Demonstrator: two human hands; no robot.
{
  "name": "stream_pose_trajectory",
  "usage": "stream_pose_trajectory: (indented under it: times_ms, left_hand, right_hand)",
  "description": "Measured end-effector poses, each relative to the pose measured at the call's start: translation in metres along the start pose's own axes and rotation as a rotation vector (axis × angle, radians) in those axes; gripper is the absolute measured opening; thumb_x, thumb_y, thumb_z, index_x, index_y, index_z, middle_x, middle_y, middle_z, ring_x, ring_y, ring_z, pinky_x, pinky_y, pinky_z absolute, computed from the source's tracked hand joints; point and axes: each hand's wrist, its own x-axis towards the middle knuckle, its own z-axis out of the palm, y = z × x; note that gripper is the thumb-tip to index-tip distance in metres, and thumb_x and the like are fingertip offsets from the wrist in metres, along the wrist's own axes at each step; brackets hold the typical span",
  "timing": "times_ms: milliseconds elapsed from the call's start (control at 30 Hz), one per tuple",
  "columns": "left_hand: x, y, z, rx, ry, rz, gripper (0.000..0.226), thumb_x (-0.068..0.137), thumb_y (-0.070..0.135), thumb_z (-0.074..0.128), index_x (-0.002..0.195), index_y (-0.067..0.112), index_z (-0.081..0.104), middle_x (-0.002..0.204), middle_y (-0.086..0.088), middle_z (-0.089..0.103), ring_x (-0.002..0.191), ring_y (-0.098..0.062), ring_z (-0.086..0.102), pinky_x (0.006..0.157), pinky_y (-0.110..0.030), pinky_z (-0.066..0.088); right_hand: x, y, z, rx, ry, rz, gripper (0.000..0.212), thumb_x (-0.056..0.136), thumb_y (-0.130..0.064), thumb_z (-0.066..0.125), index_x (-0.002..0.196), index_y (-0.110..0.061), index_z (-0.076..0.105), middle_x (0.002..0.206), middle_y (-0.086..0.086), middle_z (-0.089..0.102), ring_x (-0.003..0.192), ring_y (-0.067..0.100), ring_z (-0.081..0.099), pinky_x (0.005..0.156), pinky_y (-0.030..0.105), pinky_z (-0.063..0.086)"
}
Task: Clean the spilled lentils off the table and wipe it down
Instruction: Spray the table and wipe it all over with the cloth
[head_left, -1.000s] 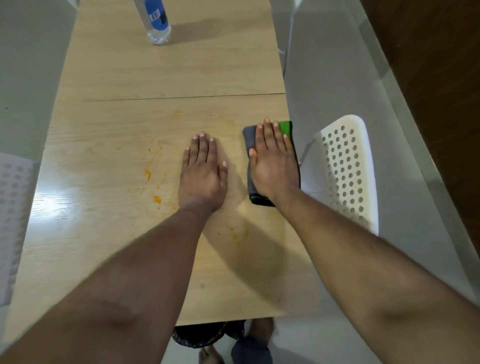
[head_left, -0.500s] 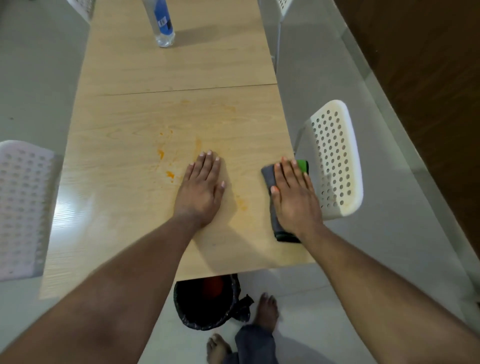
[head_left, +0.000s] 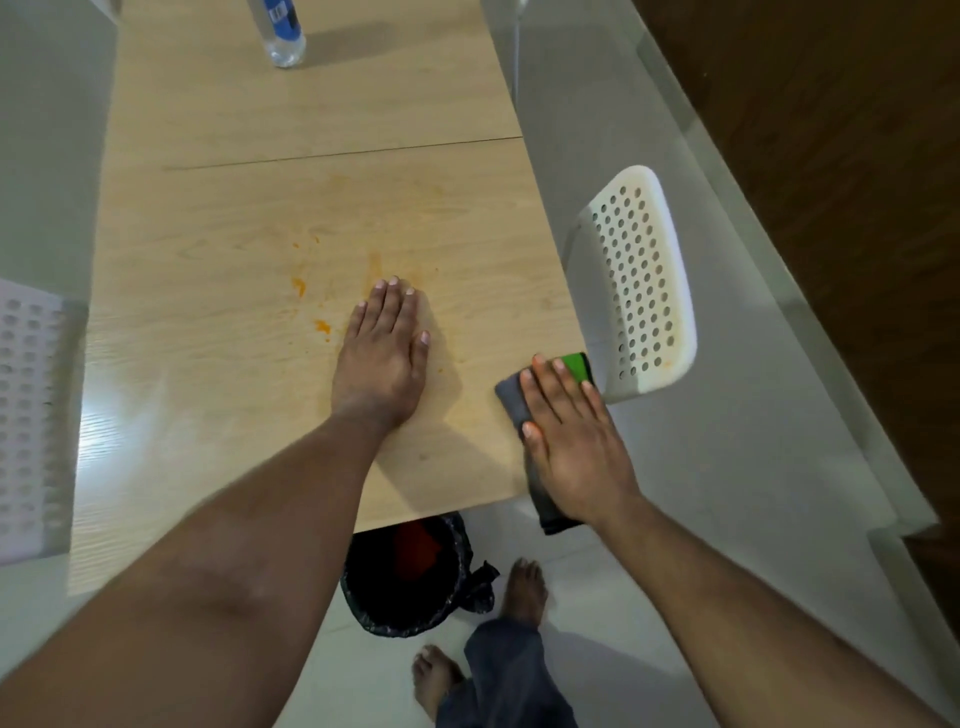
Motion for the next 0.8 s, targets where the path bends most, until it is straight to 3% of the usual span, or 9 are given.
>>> stream_pose_trajectory:
  times_ms: [267, 400, 567, 800]
  left_hand:
    - [0.001, -0.007, 0.008, 0.017, 0.034, -0.002, 0.064, 0.113, 0.043, 0.021, 0.168, 0.012, 0.018, 0.176, -0.008, 0.011, 0.163, -0.021, 0.004, 0.133, -0.039, 0.004]
    - [0.000, -0.007, 0.007, 0.010, 0.028, -0.012, 0.064, 0.112, 0.043, 0.021, 0.168, 0.011, 0.018, 0.176, -0.009, 0.012, 0.163, -0.022, 0.004, 0.133, -0.039, 0.005]
    - [-0.001, -0.003, 0.002, 0.010, 0.004, -0.029, 0.064, 0.112, 0.042, 0.021, 0.168, 0.011, 0.018, 0.176, -0.009, 0.011, 0.163, -0.022, 0.004, 0.132, -0.039, 0.004]
    - [0.002, -0.006, 0.010, 0.041, 0.017, -0.029, 0.065, 0.112, 0.044, 0.019, 0.168, 0.012, 0.015, 0.177, -0.008, 0.008, 0.163, -0.021, 0.001, 0.133, -0.040, 0.003]
  right_hand:
    - [0.112, -0.030, -0.003, -0.015, 0.117, 0.144, 0.063, 0.111, -0.040, 0.023, 0.168, -0.015, 0.015, 0.177, 0.005, 0.009, 0.163, 0.025, 0.007, 0.130, 0.049, 0.016]
    - [0.072, -0.052, 0.000, -0.002, 0.078, 0.022, 0.064, 0.111, -0.041, 0.024, 0.169, -0.015, 0.014, 0.177, 0.005, 0.005, 0.163, 0.024, 0.003, 0.131, 0.048, 0.013]
    - [0.009, -0.021, 0.003, -0.003, -0.003, -0.025, 0.064, 0.110, -0.041, 0.020, 0.169, -0.021, 0.009, 0.177, -0.003, -0.004, 0.163, 0.015, -0.006, 0.132, 0.044, 0.011]
    - [0.099, -0.011, -0.007, -0.011, 0.116, 0.132, 0.061, 0.111, -0.037, 0.025, 0.168, -0.015, 0.017, 0.177, 0.004, 0.009, 0.163, 0.024, 0.006, 0.131, 0.048, 0.015]
